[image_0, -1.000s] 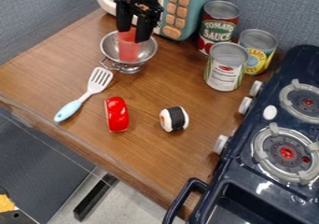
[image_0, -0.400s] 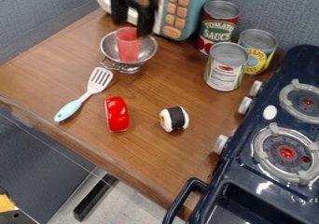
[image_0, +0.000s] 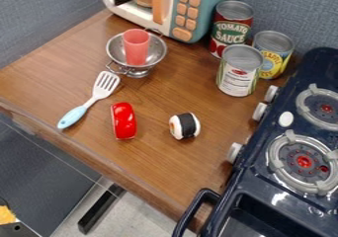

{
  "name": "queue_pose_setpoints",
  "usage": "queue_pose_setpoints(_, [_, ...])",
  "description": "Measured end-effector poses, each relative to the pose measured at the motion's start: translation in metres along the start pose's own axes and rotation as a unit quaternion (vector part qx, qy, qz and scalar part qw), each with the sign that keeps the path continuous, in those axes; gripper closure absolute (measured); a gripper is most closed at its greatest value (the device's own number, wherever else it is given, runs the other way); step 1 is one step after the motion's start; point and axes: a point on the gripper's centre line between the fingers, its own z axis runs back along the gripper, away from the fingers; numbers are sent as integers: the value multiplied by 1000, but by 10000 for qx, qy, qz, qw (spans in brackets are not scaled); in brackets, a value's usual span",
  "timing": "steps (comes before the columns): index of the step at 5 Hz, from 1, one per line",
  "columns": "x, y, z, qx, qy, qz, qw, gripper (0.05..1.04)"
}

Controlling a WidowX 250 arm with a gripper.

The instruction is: Put the pink glass on the silver bowl

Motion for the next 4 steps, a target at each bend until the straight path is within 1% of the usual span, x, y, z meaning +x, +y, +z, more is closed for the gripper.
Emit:
queue_pose_setpoints(1, [-19, 5, -13, -35, 261, 161, 9995, 83])
queue_pose_setpoints(2, [-26, 3, -37, -163, 422, 70, 9989, 83])
queue_pose_setpoints(4, [-26, 4, -38, -159, 418, 77, 9990, 83])
